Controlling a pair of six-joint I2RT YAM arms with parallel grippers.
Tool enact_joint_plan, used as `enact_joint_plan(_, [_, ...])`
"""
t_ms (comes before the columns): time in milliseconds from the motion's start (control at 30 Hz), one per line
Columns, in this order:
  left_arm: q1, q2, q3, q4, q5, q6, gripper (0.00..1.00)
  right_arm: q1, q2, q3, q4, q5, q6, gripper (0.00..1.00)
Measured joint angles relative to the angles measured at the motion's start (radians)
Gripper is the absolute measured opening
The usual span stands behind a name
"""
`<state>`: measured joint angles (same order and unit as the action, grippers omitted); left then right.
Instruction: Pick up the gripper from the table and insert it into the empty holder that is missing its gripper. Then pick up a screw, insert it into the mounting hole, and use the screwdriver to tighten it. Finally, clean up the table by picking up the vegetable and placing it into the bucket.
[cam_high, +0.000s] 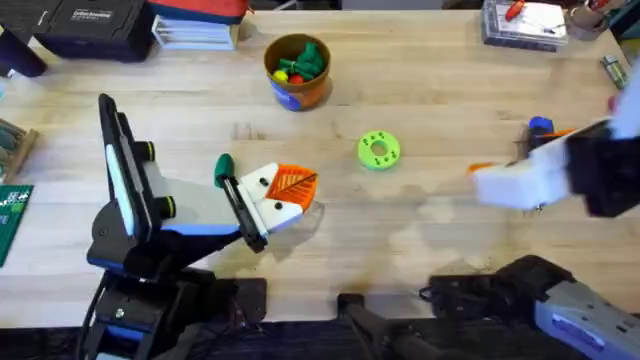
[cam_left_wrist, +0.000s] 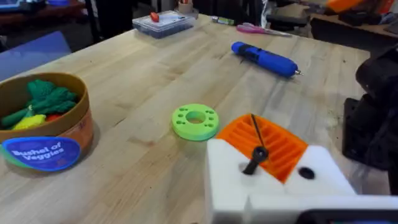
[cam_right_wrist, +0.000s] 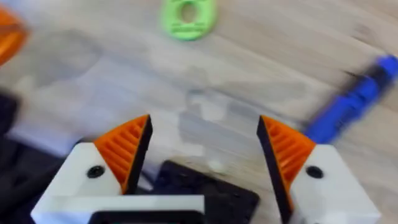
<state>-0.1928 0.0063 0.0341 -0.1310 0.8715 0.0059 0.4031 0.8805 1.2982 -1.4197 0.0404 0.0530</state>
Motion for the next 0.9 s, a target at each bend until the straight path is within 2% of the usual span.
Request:
enact_joint_plan(200, [0.0,0.0,0.0,0.0,0.0,0.0,0.004,-0.303,-0.01,-0.001,-0.004,0.181,-0.016,0.994])
enact_joint_plan(467, [0.0,0.0,0.0,0.0,0.0,0.0,0.004,-0.615,0.116,-0.002,0.151,0.248,-0.104,0.994])
enact_joint_plan(633, [0.0,0.0,0.0,0.0,0.0,0.0,0.004,-0.724,0.278,-0.004,0.246,0.246,-0.157,0.994])
enact_joint_plan(900, [0.0,0.0,0.0,0.0,0.0,0.0,0.004,-0.792,0.555,-0.006,0.317,0.168,-0.34,0.994])
